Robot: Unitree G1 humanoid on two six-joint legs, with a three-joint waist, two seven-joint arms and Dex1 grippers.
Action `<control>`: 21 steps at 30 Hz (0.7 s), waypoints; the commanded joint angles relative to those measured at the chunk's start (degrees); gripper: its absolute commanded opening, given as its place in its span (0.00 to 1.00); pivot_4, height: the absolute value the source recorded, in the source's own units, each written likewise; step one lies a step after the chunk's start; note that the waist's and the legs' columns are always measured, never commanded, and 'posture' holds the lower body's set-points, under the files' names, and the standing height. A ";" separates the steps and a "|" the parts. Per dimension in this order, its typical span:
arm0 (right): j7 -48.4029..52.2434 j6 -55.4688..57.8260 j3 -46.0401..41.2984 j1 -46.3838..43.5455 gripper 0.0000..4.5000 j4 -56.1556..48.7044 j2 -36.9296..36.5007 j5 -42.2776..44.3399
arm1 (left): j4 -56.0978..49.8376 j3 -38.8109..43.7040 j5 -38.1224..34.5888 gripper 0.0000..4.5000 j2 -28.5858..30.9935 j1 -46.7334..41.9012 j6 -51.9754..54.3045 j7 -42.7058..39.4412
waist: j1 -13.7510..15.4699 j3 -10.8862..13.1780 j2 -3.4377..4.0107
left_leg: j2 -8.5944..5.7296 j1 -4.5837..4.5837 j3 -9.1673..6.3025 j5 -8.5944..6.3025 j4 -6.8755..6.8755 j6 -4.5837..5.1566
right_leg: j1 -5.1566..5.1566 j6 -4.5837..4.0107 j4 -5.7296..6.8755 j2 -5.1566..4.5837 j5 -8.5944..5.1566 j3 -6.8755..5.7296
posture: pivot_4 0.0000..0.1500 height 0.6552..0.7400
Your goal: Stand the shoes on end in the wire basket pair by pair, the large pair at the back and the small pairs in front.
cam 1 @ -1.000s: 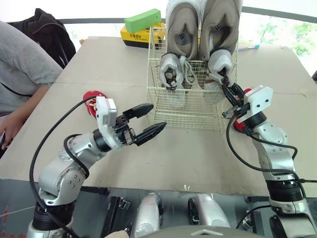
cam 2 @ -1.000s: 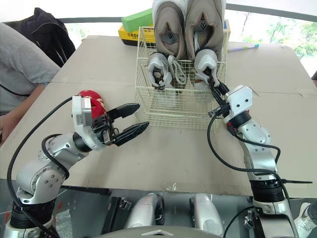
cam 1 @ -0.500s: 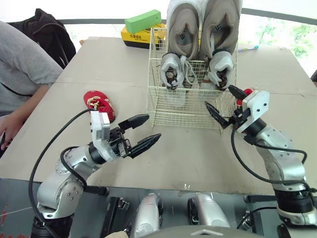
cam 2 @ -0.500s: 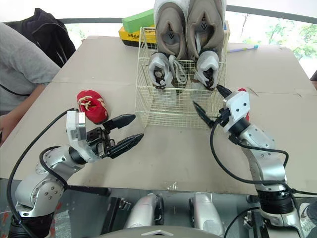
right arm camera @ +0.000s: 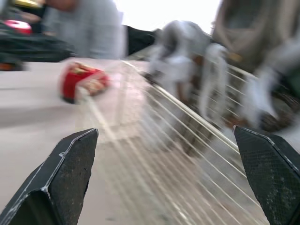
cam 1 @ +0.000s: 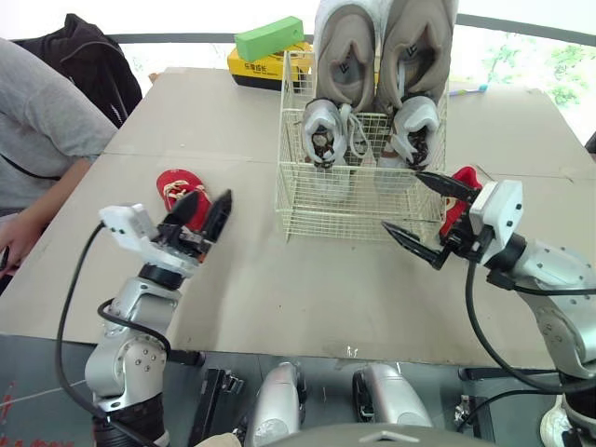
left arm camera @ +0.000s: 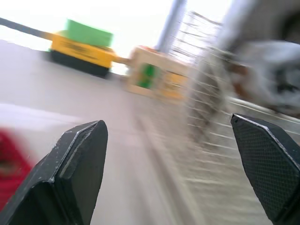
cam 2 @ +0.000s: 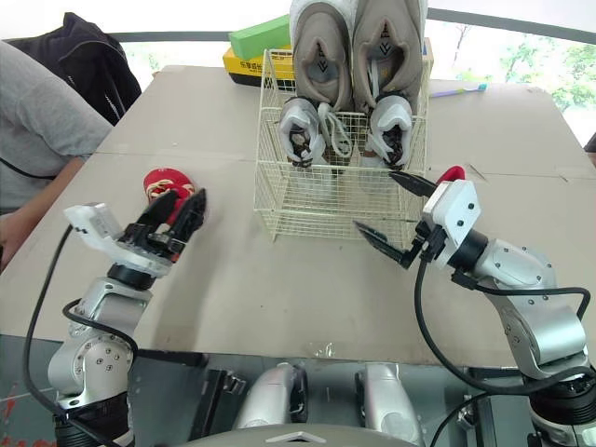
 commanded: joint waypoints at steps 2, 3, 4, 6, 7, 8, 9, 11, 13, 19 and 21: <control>1.98 0.09 -0.08 -0.87 1.00 -1.97 -0.60 2.16 | 0.38 -0.09 8.39 1.00 0.06 -1.47 0.26 9.85 | 0.16 0.02 -0.06 | -0.01 -0.02 -0.01 0.00 0.00 0.00 | 0.00 0.00 -0.02 0.00 0.00 -0.01 | 1.00 1.00; 2.12 0.12 -0.03 -1.00 1.00 -1.87 -0.63 2.16 | 0.62 -0.30 9.50 1.00 -0.08 -2.07 0.79 11.61 | 0.28 0.03 -0.08 | -0.02 -0.02 -0.01 0.00 0.00 0.00 | 0.00 0.00 -0.02 -0.01 0.01 -0.01 | 1.00 1.00; 2.32 0.17 0.00 -1.04 1.00 -1.84 -0.69 2.14 | 0.66 -0.84 10.76 1.00 0.05 -2.50 1.66 13.02 | 0.35 0.04 -0.10 | -0.03 -0.02 -0.01 0.00 0.00 0.00 | 0.00 0.01 -0.02 -0.01 0.01 -0.01 | 1.00 1.00; 2.70 0.43 0.26 -1.17 1.00 -1.99 -0.63 2.37 | 0.41 -2.77 14.77 1.00 0.34 -3.17 1.75 15.08 | 0.58 0.04 -0.17 | -0.03 -0.03 0.00 0.00 0.01 0.00 | 0.00 -0.03 -0.03 -0.02 0.04 -0.01 | 1.00 1.00; 2.73 0.65 0.36 -1.17 1.00 -2.11 -0.50 2.62 | 0.07 -3.53 15.81 1.00 0.05 -3.42 1.85 15.73 | 0.83 0.05 -0.19 | -0.04 -0.03 0.01 0.00 0.00 0.00 | 0.00 -0.06 -0.04 -0.03 0.06 0.00 | 1.00 1.00; 2.78 0.73 0.56 -1.05 1.00 -2.30 -0.44 2.70 | -0.01 -3.88 17.36 1.00 -0.88 -3.91 2.46 18.21 | 0.95 0.06 -0.20 | -0.04 -0.03 0.02 0.00 0.00 0.00 | 0.00 -0.13 -0.05 -0.02 0.11 0.00 | 1.00 1.00; 2.91 0.78 0.73 -0.90 1.00 -2.50 -0.51 2.70 | -0.04 -4.36 18.97 1.00 -1.74 -4.31 3.08 20.58 | 1.10 0.06 -0.20 | -0.04 -0.04 0.02 0.00 0.00 0.00 | 0.00 -0.14 -0.05 -0.02 0.11 -0.01 | 1.00 1.00; 2.85 0.87 0.75 -0.65 1.00 -2.83 -0.54 2.79 | -0.07 -5.75 21.66 1.00 -3.29 -4.88 3.50 23.27 | 1.19 0.06 -0.22 | -0.03 -0.04 0.01 0.00 0.00 0.00 | 0.00 -0.14 -0.06 -0.03 0.11 -0.01 | 1.00 1.00; 2.79 1.03 0.69 -0.30 1.00 -3.16 -0.65 2.87 | 0.87 -7.40 25.06 1.00 -5.19 -5.78 3.74 26.40 | 1.22 0.06 -0.23 | -0.03 -0.05 0.00 0.00 0.00 0.00 | 0.00 -0.14 -0.05 -0.03 0.11 -0.01 | 1.00 1.00; 2.63 1.45 -0.22 0.31 1.00 -3.67 -1.24 3.24 | 3.32 -10.74 32.75 1.00 -8.92 -7.37 2.50 31.77 | 1.22 0.07 -0.27 | -0.04 -0.07 -0.01 0.00 0.01 0.00 | 0.00 -0.12 -0.05 -0.02 0.13 -0.03 | 1.00 1.00; 2.52 1.58 -0.29 0.28 1.00 -3.73 -1.40 3.38 | 4.48 -11.63 34.12 1.00 -10.10 -8.35 1.85 32.40 | 1.30 0.07 -0.28 | -0.04 -0.08 -0.03 0.00 0.01 0.00 | 0.00 -0.12 -0.05 -0.02 0.13 -0.06 | 1.00 1.00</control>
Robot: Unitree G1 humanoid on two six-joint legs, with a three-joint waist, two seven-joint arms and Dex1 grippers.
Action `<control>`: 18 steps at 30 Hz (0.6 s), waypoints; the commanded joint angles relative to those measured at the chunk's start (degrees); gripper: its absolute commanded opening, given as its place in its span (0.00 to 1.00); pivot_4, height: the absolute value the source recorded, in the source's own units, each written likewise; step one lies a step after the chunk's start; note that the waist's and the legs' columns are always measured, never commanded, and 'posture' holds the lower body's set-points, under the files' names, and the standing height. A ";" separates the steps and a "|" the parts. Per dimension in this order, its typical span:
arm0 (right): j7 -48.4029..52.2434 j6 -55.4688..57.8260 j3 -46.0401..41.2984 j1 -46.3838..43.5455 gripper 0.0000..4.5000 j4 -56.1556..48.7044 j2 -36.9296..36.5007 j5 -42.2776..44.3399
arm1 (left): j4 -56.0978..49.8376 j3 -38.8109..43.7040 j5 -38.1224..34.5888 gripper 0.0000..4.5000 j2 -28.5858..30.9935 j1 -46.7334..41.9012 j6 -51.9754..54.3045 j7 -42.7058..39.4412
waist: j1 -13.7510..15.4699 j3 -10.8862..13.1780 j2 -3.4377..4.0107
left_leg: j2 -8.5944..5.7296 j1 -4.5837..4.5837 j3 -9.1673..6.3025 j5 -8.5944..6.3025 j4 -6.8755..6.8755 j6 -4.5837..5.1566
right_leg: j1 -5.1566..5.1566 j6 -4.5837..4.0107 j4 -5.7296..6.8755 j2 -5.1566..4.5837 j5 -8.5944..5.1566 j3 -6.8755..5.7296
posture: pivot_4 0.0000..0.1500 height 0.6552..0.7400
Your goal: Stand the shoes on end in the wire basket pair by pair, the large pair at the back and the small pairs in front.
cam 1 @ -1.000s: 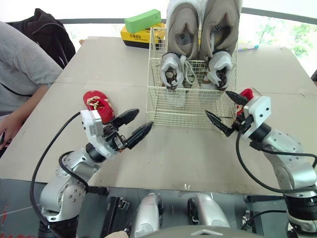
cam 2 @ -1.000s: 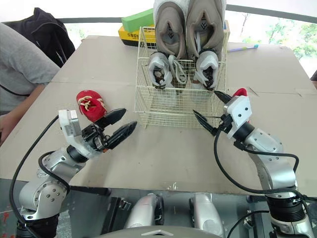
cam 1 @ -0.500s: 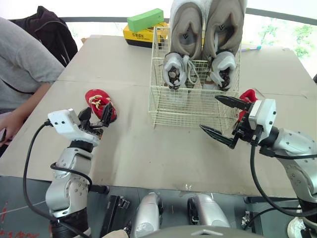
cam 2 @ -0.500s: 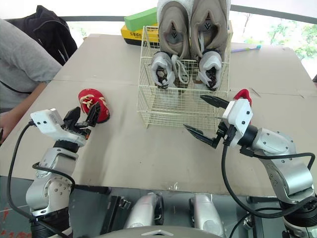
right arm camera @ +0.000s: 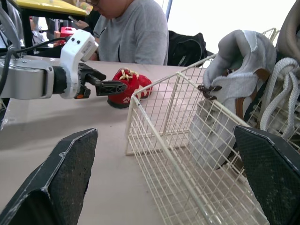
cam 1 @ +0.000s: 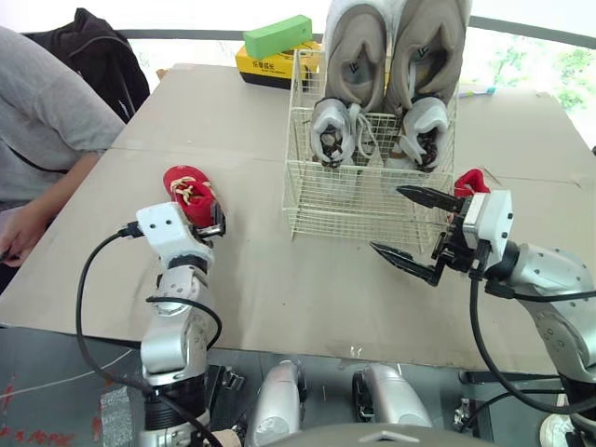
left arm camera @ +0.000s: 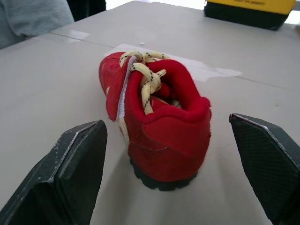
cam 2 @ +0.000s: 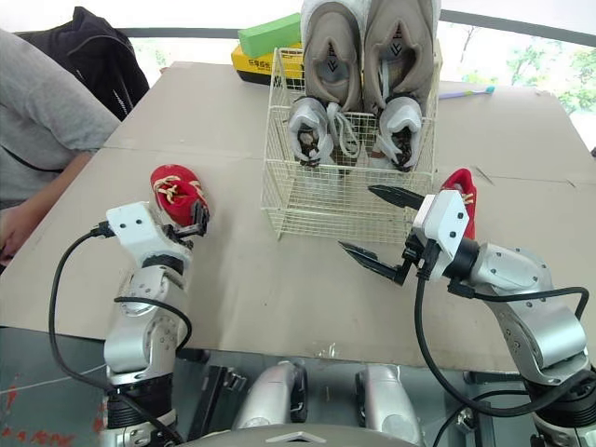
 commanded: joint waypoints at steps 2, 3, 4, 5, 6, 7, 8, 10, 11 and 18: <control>-0.15 -0.33 -1.78 -0.28 1.00 -2.59 -0.50 1.03 | 1.26 -1.27 3.24 1.00 -1.81 -2.32 -2.11 1.88 | 0.01 0.01 -0.01 | -0.01 -0.03 -0.03 0.00 0.00 0.00 | 0.00 0.00 0.00 0.00 0.00 -0.03 | 1.00 1.00; -0.21 -0.24 -1.76 -0.41 1.00 -2.53 -0.52 1.02 | 2.09 -1.08 3.79 1.00 -2.18 -2.91 -2.01 2.61 | -0.05 0.01 -0.02 | -0.01 -0.04 -0.05 0.00 0.01 0.00 | 0.00 0.00 0.00 0.00 0.00 -0.04 | 1.00 1.00; -0.24 -0.19 -1.75 -0.57 1.00 -2.41 -0.52 1.01 | 2.89 -0.98 4.18 0.94 -2.42 -3.51 -2.22 2.83 | -0.04 0.00 -0.02 | -0.01 -0.04 -0.05 0.00 0.01 0.00 | 0.00 0.01 0.00 0.01 0.00 -0.04 | 1.00 1.00; -0.26 -0.16 -1.75 -0.70 1.00 -2.30 -0.52 1.01 | 3.60 -0.89 4.58 0.89 -2.65 -4.10 -2.60 3.13 | -0.04 0.00 -0.02 | -0.01 -0.05 -0.07 0.00 0.01 0.00 | 0.00 0.01 0.00 0.02 0.00 -0.06 | 1.00 1.00; -0.26 -0.17 -1.74 -0.78 1.00 -2.20 -0.54 0.97 | 4.16 -0.77 5.08 0.82 -2.76 -4.59 -3.25 3.45 | -0.02 0.00 -0.02 | -0.01 -0.05 -0.07 0.00 0.01 0.00 | 0.00 0.01 0.00 0.03 0.00 -0.06 | 1.00 1.00; -0.26 -0.21 -1.70 -0.83 1.00 -2.09 -0.55 0.88 | 4.63 -0.67 5.47 0.73 -2.78 -4.94 -3.85 3.56 | 0.01 0.00 -0.03 | -0.02 -0.05 -0.08 0.00 0.01 0.00 | 0.00 0.01 0.00 0.04 0.00 -0.07 | 1.00 1.00; -0.21 -0.24 -1.68 -0.87 1.00 -2.01 -0.60 0.81 | 4.95 -0.44 5.71 0.63 -2.93 -5.19 -3.99 3.90 | 0.02 0.00 -0.03 | -0.02 -0.06 -0.10 0.00 0.01 0.00 | 0.00 0.01 0.00 0.04 0.00 -0.09 | 1.00 1.00; -0.22 -0.18 -1.63 -1.13 1.00 -1.82 -0.59 0.79 | 5.36 -0.19 5.97 0.42 -3.05 -5.40 -4.07 4.09 | -0.01 0.00 -0.03 | -0.02 -0.08 -0.11 0.00 0.02 0.00 | 0.00 0.01 -0.01 0.04 0.01 -0.10 | 1.00 1.00; -0.32 -0.04 -1.69 -1.39 1.00 -1.68 -0.49 0.95 | 5.49 -0.02 5.99 0.31 -3.08 -5.43 -4.03 4.05 | -0.05 0.00 -0.03 | -0.02 -0.09 -0.11 0.00 0.02 0.00 | 0.00 0.02 -0.01 0.04 0.01 -0.11 | 1.00 1.00; -2.68 1.43 -1.38 -4.39 1.00 -1.29 0.46 0.84 | 6.16 5.80 3.76 0.02 -2.78 -8.79 -14.17 5.16 | -0.11 0.03 -0.07 | -0.02 -0.09 -0.15 0.01 0.03 0.00 | 0.00 0.02 0.00 0.03 0.01 -0.13 | 1.00 1.00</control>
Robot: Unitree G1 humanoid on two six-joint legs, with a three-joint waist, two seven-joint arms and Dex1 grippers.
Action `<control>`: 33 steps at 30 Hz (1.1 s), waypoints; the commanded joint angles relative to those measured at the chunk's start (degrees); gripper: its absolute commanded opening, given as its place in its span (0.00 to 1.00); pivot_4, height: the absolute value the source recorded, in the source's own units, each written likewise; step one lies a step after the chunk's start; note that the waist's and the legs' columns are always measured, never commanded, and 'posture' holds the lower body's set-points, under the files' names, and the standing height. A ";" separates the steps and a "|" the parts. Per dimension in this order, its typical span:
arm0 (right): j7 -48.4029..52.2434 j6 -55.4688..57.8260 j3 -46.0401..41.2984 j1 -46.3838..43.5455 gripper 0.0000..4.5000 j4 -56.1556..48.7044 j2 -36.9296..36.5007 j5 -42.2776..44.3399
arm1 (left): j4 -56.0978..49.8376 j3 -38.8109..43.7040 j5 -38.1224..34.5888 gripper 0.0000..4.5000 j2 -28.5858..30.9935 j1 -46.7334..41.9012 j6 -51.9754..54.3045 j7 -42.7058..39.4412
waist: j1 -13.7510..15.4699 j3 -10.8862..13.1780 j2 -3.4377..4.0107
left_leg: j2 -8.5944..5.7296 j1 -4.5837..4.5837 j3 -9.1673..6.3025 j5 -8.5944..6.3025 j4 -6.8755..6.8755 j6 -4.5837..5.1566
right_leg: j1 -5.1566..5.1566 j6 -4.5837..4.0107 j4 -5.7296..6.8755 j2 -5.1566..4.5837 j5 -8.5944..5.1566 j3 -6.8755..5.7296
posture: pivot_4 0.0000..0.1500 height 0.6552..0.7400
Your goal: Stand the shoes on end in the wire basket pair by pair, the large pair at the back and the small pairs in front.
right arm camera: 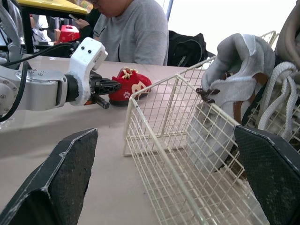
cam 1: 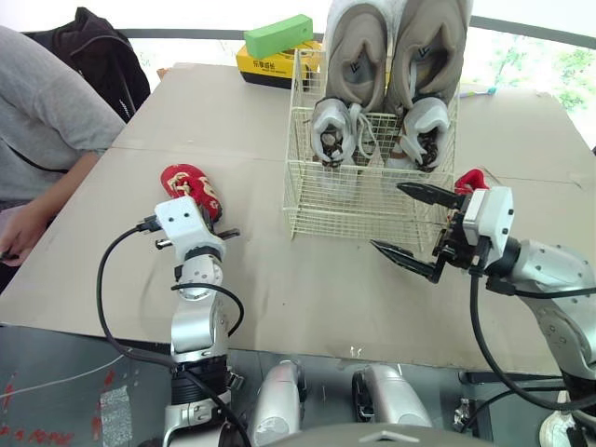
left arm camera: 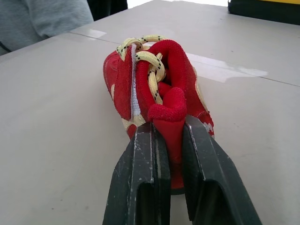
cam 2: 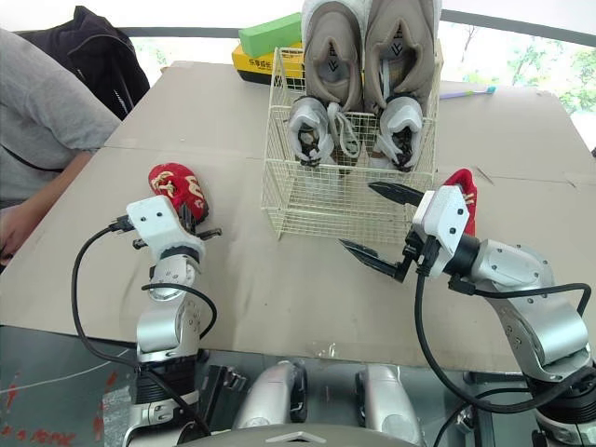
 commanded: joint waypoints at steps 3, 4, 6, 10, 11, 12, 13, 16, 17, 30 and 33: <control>-5.37 3.90 -3.41 -6.23 1.00 -1.75 1.52 3.57 | -2.79 5.92 -3.72 0.02 3.22 -8.47 -14.65 -2.84 | 0.07 0.09 -0.15 | 0.04 -0.23 -0.11 0.01 0.07 -0.01 | -0.13 -0.04 0.02 0.02 0.03 -0.11 | 1.00 1.00; -6.41 5.35 -4.32 -8.73 1.00 -1.96 1.67 5.37 | -3.02 5.53 -5.03 0.02 4.46 -10.82 -16.69 -5.65 | 0.16 0.09 -0.15 | 0.04 -0.43 -0.22 0.01 0.15 -0.02 | -0.25 -0.06 0.02 0.04 0.05 -0.21 | 1.00 1.00; -9.39 10.04 -6.34 -15.94 1.00 -2.21 0.70 9.11 | -4.31 2.42 -8.11 0.02 7.62 -15.72 -22.53 -15.15 | 0.28 0.11 -0.16 | 0.01 -0.60 -0.32 0.02 0.25 -0.03 | -0.31 -0.02 0.02 0.05 0.09 -0.35 | 1.00 1.00; -9.92 19.81 -10.22 -29.09 1.00 -1.61 -6.80 17.05 | -5.81 -2.46 -21.63 0.02 11.82 -20.79 -25.32 -37.47 | 1.16 0.10 -0.14 | -0.27 -0.65 -0.29 0.02 0.25 -0.02 | -0.26 -0.03 -0.05 -0.08 0.10 -0.52 | 1.00 1.00; -8.90 21.99 -11.33 -31.92 1.00 -1.04 -9.26 19.96 | -5.67 -3.23 -25.09 0.02 13.06 -21.18 -24.53 -42.83 | 1.25 0.09 -0.13 | -0.35 -0.64 -0.23 0.02 0.24 -0.02 | -0.24 -0.02 -0.09 -0.16 0.10 -0.54 | 1.00 1.00; -7.89 24.46 -13.01 -35.46 1.00 0.48 -11.91 24.38 | -4.63 -3.85 -26.22 0.02 15.13 -21.53 -25.28 -48.06 | 1.24 0.09 -0.10 | -0.37 -0.61 -0.17 0.02 0.24 -0.02 | -0.24 -0.02 -0.11 -0.23 0.10 -0.53 | 1.00 1.00; -7.34 26.44 -14.39 -38.65 1.00 2.15 -14.00 27.96 | -3.63 -4.13 -28.03 0.02 16.74 -21.83 -25.19 -52.84 | 1.16 0.13 -0.05 | -0.37 -0.59 -0.12 0.00 0.21 0.01 | -0.24 0.00 -0.13 -0.40 0.09 -0.50 | 1.00 1.00; -6.77 32.77 -15.44 -48.85 1.00 9.25 -19.95 34.64 | 0.58 -5.95 -30.89 0.02 21.86 -23.57 -26.57 -68.55 | 0.36 0.20 0.07 | -0.37 -0.59 -0.16 -0.11 0.16 0.20 | -0.30 -0.01 -0.11 -0.48 0.07 -0.53 | 1.00 1.00; -5.86 34.15 -14.58 -51.79 1.00 11.20 -21.90 34.67 | 2.32 -6.54 -31.86 0.02 23.12 -24.71 -26.56 -73.44 | 0.17 0.22 0.10 | -0.35 -0.62 -0.20 -0.11 0.16 0.20 | -0.31 -0.02 -0.09 -0.43 0.07 -0.51 | 1.00 1.00; 8.78 43.66 7.58 -57.74 1.00 15.64 -31.09 21.26 | 23.38 -18.63 -31.52 0.02 28.26 -41.50 -55.82 -108.36 | 0.03 0.25 0.22 | -0.22 -0.73 -0.07 -0.13 0.22 0.25 | -0.45 -0.01 -0.11 -0.06 0.07 -0.33 | 1.00 1.00; 12.40 44.10 8.92 -57.30 1.00 15.96 -31.69 19.46 | 25.05 -22.07 -32.70 0.02 29.34 -42.53 -63.12 -108.36 | 0.03 0.31 0.32 | -0.18 -0.87 -0.08 -0.13 0.24 0.25 | -0.64 -0.01 -0.06 -0.03 0.07 -0.24 | 1.00 1.00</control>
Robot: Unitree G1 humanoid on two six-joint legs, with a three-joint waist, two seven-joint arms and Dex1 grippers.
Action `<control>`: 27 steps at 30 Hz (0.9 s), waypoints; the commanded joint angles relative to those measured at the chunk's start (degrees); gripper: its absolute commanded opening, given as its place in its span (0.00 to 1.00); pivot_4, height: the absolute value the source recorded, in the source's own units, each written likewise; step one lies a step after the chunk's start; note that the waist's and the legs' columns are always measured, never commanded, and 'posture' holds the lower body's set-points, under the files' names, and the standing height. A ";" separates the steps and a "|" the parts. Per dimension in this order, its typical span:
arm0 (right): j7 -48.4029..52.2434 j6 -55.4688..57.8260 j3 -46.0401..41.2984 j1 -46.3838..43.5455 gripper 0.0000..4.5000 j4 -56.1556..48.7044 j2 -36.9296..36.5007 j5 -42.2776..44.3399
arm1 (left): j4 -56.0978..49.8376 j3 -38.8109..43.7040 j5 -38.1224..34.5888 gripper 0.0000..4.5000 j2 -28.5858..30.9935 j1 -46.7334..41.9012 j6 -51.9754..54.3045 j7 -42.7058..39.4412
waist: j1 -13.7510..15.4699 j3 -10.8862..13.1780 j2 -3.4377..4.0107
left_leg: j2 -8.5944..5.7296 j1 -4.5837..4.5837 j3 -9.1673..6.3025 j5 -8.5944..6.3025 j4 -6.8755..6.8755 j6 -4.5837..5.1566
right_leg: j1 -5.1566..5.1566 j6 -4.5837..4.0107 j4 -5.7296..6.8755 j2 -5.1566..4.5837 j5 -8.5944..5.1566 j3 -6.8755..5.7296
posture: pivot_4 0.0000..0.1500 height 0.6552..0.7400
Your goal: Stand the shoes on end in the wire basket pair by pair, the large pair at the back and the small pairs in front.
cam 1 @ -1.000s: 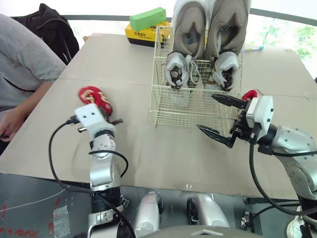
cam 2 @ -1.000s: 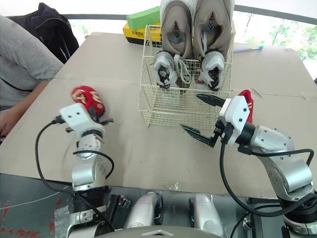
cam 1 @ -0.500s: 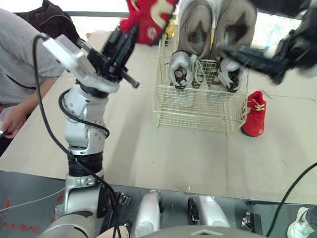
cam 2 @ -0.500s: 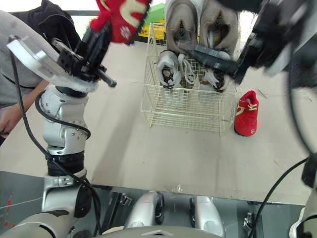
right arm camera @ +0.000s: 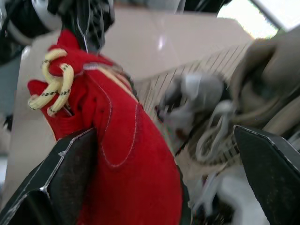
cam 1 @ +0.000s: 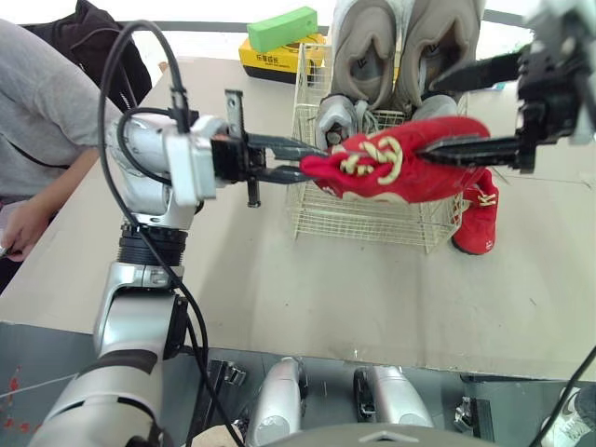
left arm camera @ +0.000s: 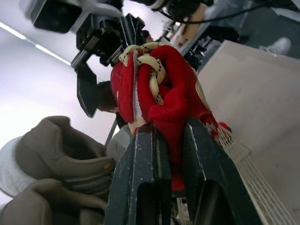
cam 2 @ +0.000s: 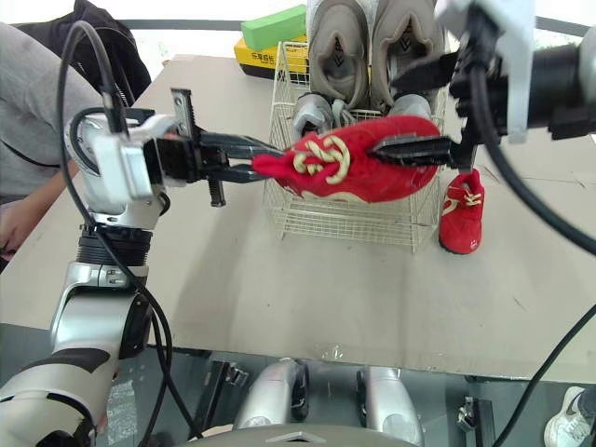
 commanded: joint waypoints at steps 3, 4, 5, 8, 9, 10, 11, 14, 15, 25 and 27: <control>6.92 1.31 0.25 0.70 0.88 0.20 -2.44 -2.74 | 1.26 -4.36 -3.85 0.02 2.25 -4.19 -13.69 -0.28 | 0.03 0.04 0.06 | 0.05 -0.26 -0.03 0.00 0.06 0.00 | -0.23 0.00 0.03 0.05 0.01 -0.03 | 1.00 1.00; 7.56 2.74 -0.15 0.65 0.83 0.79 -1.96 -1.79 | 1.95 -5.12 -4.14 0.02 2.80 -4.64 -15.57 -0.28 | -0.03 0.06 0.11 | 0.07 -0.27 -0.04 0.00 0.08 0.00 | -0.24 0.00 0.02 0.06 0.01 -0.04 | 1.00 1.00; 8.05 4.55 -0.44 0.35 0.72 1.61 -1.43 -0.92 | 3.07 -5.82 -4.31 0.02 3.28 -5.29 -17.88 -0.28 | -0.04 0.08 0.13 | 0.09 -0.29 0.00 0.00 0.11 0.00 | -0.25 0.00 0.03 0.06 0.01 -0.04 | 1.00 1.00; 10.13 7.76 0.29 0.72 0.72 2.52 -0.92 -0.08 | 6.59 -7.73 -5.33 0.02 4.13 -7.70 -24.43 -0.28 | -0.08 0.09 0.18 | 0.16 -0.31 0.03 0.00 0.18 0.00 | -0.29 0.00 0.06 0.07 0.01 -0.07 | 1.00 1.00; 10.54 8.08 0.67 1.36 0.72 2.40 -0.90 -0.44 | 7.65 -8.42 -5.75 0.02 4.22 -8.51 -26.11 -0.28 | 0.00 0.09 0.21 | 0.19 -0.44 -0.02 0.00 0.28 0.00 | -0.37 0.00 0.07 0.07 0.01 -0.07 | 1.00 1.00; 11.02 8.51 0.92 1.85 0.63 2.34 -0.89 -0.66 | 8.64 -8.84 -6.25 0.02 4.12 -9.19 -27.48 -0.28 | 0.02 0.09 0.21 | 0.21 -0.66 -0.05 0.00 0.42 0.00 | -0.54 0.00 0.15 0.10 0.01 -0.11 | 1.00 1.00; 11.37 8.78 0.69 2.38 0.57 2.22 -0.86 -0.64 | 9.35 -9.16 -6.60 0.02 4.00 -9.67 -28.41 -0.28 | 0.04 0.09 0.23 | 0.21 -0.71 -0.04 0.00 0.47 0.00 | -0.61 0.00 0.19 0.11 0.01 -0.15 | 1.00 1.00; 9.85 10.05 -1.89 3.62 0.24 2.89 0.71 -0.01 | 8.75 -9.76 -8.60 0.02 5.46 -8.88 -21.48 -0.28 | 0.04 0.10 0.26 | 0.21 -0.78 0.05 0.00 0.59 0.00 | -0.61 0.01 0.23 0.14 0.01 -0.23 | 1.00 1.00; 9.37 10.52 -2.74 3.93 0.19 2.89 1.02 0.25 | 7.88 -9.79 -9.26 0.02 6.04 -8.29 -18.86 -0.28 | 0.02 0.11 0.27 | 0.21 -0.81 0.10 -0.01 0.63 0.02 | -0.64 0.01 0.25 0.14 0.02 -0.23 | 1.00 1.00; -8.10 22.54 -25.86 9.91 0.07 4.81 14.02 10.07 | -20.87 0.79 -36.45 0.72 15.08 15.44 52.50 33.48 | -0.41 0.15 0.31 | 0.34 -0.83 -0.10 -0.01 0.81 0.02 | -0.86 0.04 0.98 -0.01 -0.01 -0.11 | 1.00 1.00; -12.24 24.19 -30.16 10.60 0.07 4.49 17.83 12.08 | -26.62 2.21 -41.32 0.72 15.44 21.36 59.76 38.83 | -0.45 0.14 0.32 | 0.33 -0.81 -0.13 0.01 0.80 0.00 | -0.85 0.03 1.00 0.00 -0.01 -0.14 | 1.00 1.00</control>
